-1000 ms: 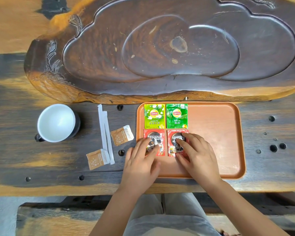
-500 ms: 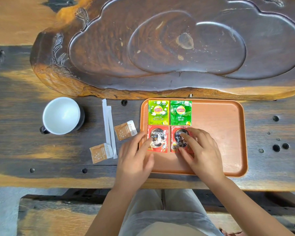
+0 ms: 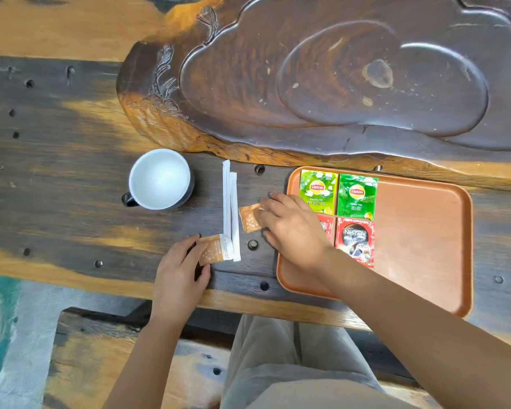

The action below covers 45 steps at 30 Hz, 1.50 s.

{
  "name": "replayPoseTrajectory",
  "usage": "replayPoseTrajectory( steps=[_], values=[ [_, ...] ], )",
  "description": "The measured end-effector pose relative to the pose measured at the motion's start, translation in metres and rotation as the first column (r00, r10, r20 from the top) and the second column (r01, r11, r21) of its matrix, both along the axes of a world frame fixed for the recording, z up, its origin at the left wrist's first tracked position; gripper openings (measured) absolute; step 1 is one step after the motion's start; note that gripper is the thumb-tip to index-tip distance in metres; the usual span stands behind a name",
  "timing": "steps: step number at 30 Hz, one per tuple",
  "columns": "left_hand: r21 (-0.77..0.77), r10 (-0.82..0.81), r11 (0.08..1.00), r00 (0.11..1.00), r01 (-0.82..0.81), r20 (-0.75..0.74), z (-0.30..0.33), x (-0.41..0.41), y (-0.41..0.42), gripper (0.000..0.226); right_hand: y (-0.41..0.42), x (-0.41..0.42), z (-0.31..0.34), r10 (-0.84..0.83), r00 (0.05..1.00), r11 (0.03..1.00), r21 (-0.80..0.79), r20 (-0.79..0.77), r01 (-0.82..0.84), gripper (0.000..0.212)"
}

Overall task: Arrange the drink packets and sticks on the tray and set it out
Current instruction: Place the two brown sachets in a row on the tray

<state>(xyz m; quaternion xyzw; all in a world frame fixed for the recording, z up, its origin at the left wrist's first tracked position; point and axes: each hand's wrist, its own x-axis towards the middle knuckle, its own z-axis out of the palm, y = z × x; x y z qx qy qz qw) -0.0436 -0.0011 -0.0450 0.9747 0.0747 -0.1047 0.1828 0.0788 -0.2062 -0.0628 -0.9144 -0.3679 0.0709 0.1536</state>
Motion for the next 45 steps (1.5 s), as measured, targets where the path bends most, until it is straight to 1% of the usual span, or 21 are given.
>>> replayPoseTrajectory(
  steps=[3, 6, 8, 12, 14, 15, 17, 18, 20, 22, 24, 26, 28, 29, 32, 34, 38, 41, 43, 45],
  values=[
    [-0.02, -0.001, 1.0, 1.0, 0.001, -0.01, -0.001, -0.001, 0.003, 0.049, 0.011, 0.004, -0.005, -0.001, 0.999, 0.999, -0.035, 0.039, 0.002, 0.029],
    [-0.019, -0.046, 0.999, 0.999, 0.046, 0.015, -0.003, -0.002, 0.003, 0.034, 0.014, 0.005, -0.006, -0.009, 0.996, 1.0, -0.023, 0.094, 0.011, 0.025],
    [-0.02, -0.048, 0.999, 0.998, 0.049, 0.05, -0.004, -0.003, 0.003, 0.024, 0.014, 0.006, -0.006, -0.019, 0.994, 1.0, -0.005, 0.104, 0.02, 0.024],
    [-0.031, -0.03, 0.999, 0.992, 0.034, 0.119, -0.002, -0.003, 0.002, 0.014, 0.011, 0.004, -0.002, -0.053, 0.997, 0.997, 0.061, 0.063, 0.05, 0.018],
    [-0.054, 0.013, 0.999, 0.99, -0.006, 0.143, 0.0, -0.005, 0.003, 0.014, 0.008, 0.0, 0.004, -0.083, 0.997, 0.99, 0.117, -0.007, 0.083, 0.011],
    [-0.078, 0.067, 0.995, 0.985, -0.055, 0.156, 0.002, -0.007, 0.002, 0.013, 0.006, -0.003, 0.008, -0.105, 0.992, 0.982, 0.153, -0.069, 0.115, 0.008],
    [-0.141, 0.203, 0.974, 0.959, -0.177, 0.199, 0.011, -0.009, 0.0, 0.011, -0.001, -0.008, 0.019, -0.171, 0.955, 0.937, 0.258, -0.243, 0.234, 0.005],
    [-0.178, 0.261, 0.959, 0.935, -0.222, 0.239, 0.018, -0.01, -0.004, 0.01, -0.008, -0.011, 0.025, -0.208, 0.919, 0.896, 0.312, -0.334, 0.316, 0.006],
    [-0.245, 0.3, 0.942, 0.901, -0.229, 0.312, 0.032, -0.013, -0.018, 0.005, -0.027, -0.017, 0.037, -0.284, 0.846, 0.802, 0.372, -0.451, 0.467, 0.007],
    [-0.272, 0.244, 0.949, 0.916, -0.158, 0.319, 0.041, -0.014, -0.041, 0.013, -0.054, -0.029, 0.045, -0.365, 0.797, 0.736, 0.376, -0.481, 0.564, 0.007],
    [-0.278, 0.141, 0.959, 0.945, -0.056, 0.295, 0.041, -0.014, -0.066, 0.016, -0.081, -0.044, 0.048, -0.432, 0.766, 0.698, 0.362, -0.476, 0.618, 0.008],
    [-0.29, 0.029, 0.955, 0.959, 0.057, 0.284, 0.035, -0.013, -0.091, 0.015, -0.105, -0.061, 0.05, -0.483, 0.764, 0.695, 0.342, -0.429, 0.632, 0.007],
    [-0.294, -0.066, 0.943, 0.954, 0.156, 0.292, 0.026, -0.011, -0.109, 0.014, -0.123, -0.077, 0.05, -0.482, 0.814, 0.757, 0.314, -0.325, 0.573, 0.015],
    [-0.29, -0.104, 0.937, 0.95, 0.193, 0.296, 0.022, -0.01, -0.116, 0.014, -0.131, -0.086, 0.049, -0.46, 0.845, 0.795, 0.299, -0.272, 0.528, 0.016],
    [-0.255, -0.192, 0.929, 0.938, 0.268, 0.287, 0.011, -0.008, -0.129, 0.016, -0.146, -0.105, 0.039, -0.377, 0.913, 0.882, 0.24, -0.154, 0.405, 0.008],
    [-0.243, -0.213, 0.929, 0.94, 0.279, 0.266, 0.006, -0.008, -0.135, 0.016, -0.151, -0.112, 0.03, -0.352, 0.929, 0.911, 0.187, -0.113, 0.368, 0.007],
    [-0.213, -0.238, 0.937, 0.952, 0.277, 0.19, 0.0, -0.01, -0.139, 0.013, -0.153, -0.118, 0.014, -0.362, 0.927, 0.925, 0.084, -0.096, 0.37, 0.011],
    [-0.206, -0.249, 0.94, 0.959, 0.273, 0.135, 0.0, -0.012, -0.139, 0.018, -0.152, -0.119, 0.011, -0.364, 0.925, 0.924, 0.086, -0.107, 0.373, 0.014],
    [-0.223, -0.239, 0.94, 0.964, 0.259, 0.116, 0.0, -0.014, -0.139, 0.025, -0.151, -0.12, 0.015, -0.386, 0.914, 0.91, 0.113, -0.121, 0.399, 0.017],
    [-0.239, -0.226, 0.94, 0.968, 0.246, 0.106, 0.002, -0.018, -0.138, 0.028, -0.15, -0.123, 0.02, -0.404, 0.907, 0.904, 0.102, -0.118, 0.416, 0.021]
  ],
)
